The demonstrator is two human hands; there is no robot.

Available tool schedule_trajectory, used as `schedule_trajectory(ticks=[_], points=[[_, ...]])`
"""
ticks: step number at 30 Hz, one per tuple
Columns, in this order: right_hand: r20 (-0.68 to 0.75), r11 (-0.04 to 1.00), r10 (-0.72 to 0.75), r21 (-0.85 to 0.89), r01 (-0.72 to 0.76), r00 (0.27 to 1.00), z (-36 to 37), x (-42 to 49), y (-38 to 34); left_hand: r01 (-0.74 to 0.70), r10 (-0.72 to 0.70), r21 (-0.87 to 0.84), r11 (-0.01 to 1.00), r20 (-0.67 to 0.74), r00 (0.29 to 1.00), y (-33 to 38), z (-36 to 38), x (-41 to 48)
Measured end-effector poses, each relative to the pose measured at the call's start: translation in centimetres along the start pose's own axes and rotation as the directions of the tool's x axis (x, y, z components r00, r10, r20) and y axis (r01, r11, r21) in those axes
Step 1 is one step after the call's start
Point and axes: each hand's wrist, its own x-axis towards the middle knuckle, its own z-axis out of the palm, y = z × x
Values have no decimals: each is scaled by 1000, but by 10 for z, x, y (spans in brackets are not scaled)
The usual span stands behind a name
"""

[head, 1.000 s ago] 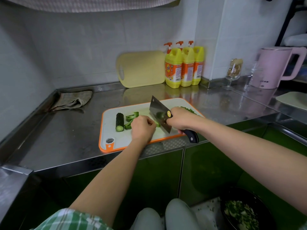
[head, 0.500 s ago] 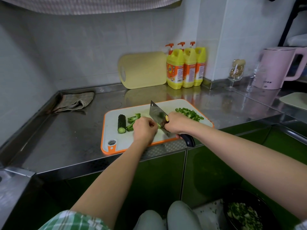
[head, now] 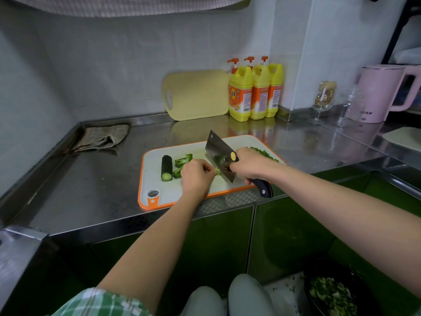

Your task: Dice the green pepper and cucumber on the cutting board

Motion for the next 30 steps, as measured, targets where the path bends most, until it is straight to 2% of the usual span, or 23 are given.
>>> schedule_trajectory(ticks=[14, 19, 26, 30], points=[[55, 995, 18, -100, -12, 998, 7, 7, -15, -71, 69, 32, 997, 43, 997, -2, -2, 2], [-4, 990, 8, -142, -8, 1000, 20, 11, -17, -112, 111, 18, 994, 51, 993, -1, -5, 1], [-118, 998, 23, 64, -15, 993, 20, 22, -4, -98, 97, 11, 995, 103, 990, -3, -11, 0], [-44, 995, 4, 99, 0, 999, 8, 17, -5, -82, 80, 18, 996, 65, 995, -5, -14, 0]])
